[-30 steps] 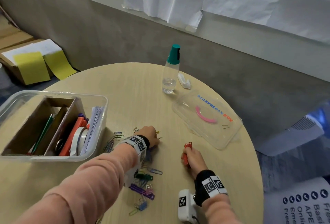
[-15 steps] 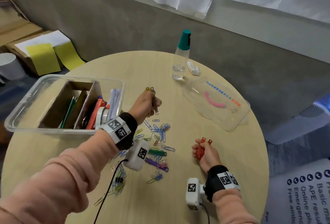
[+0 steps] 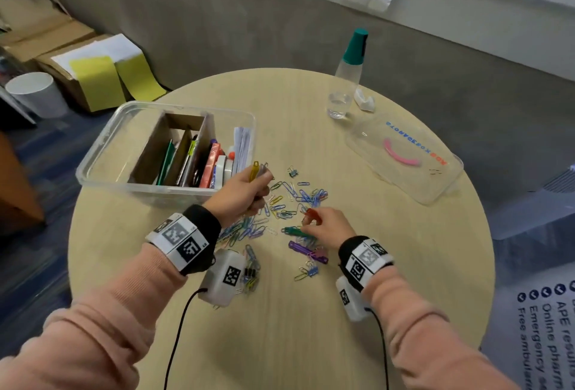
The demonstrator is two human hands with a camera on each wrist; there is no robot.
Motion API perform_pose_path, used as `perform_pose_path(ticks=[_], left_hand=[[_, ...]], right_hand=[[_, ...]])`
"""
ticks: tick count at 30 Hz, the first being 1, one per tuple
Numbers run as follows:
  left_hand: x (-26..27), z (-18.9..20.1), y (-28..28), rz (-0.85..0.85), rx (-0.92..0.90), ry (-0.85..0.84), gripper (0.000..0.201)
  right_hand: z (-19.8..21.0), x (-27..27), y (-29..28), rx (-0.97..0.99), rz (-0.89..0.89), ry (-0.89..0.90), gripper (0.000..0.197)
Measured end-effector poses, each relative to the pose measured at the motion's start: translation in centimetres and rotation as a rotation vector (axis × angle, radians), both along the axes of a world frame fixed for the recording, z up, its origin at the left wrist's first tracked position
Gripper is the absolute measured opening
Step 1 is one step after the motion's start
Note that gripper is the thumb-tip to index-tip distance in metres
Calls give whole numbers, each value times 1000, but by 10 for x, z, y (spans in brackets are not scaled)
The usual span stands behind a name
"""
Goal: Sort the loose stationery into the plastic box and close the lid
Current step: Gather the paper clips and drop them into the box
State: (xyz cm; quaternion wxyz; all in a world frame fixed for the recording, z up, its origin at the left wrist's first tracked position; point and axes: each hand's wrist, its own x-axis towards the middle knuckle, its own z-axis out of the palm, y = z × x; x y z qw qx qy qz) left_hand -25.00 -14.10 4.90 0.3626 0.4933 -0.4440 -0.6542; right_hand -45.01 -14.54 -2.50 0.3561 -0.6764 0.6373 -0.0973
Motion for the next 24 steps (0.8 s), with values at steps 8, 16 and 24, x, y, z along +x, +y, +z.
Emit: perform_pose_path(ticks=[8, 16, 24], left_hand=[[28, -9, 27, -236, -195, -583, 10], [52, -51, 29, -81, -64, -1001, 19], [62, -67, 29, 22, 56, -987, 18]], right_hand=[[-10, 13, -6, 56, 108, 243, 12], [5, -11, -1, 34, -278, -355, 10], [6, -34, 17, 435, -682, -1189, 21]])
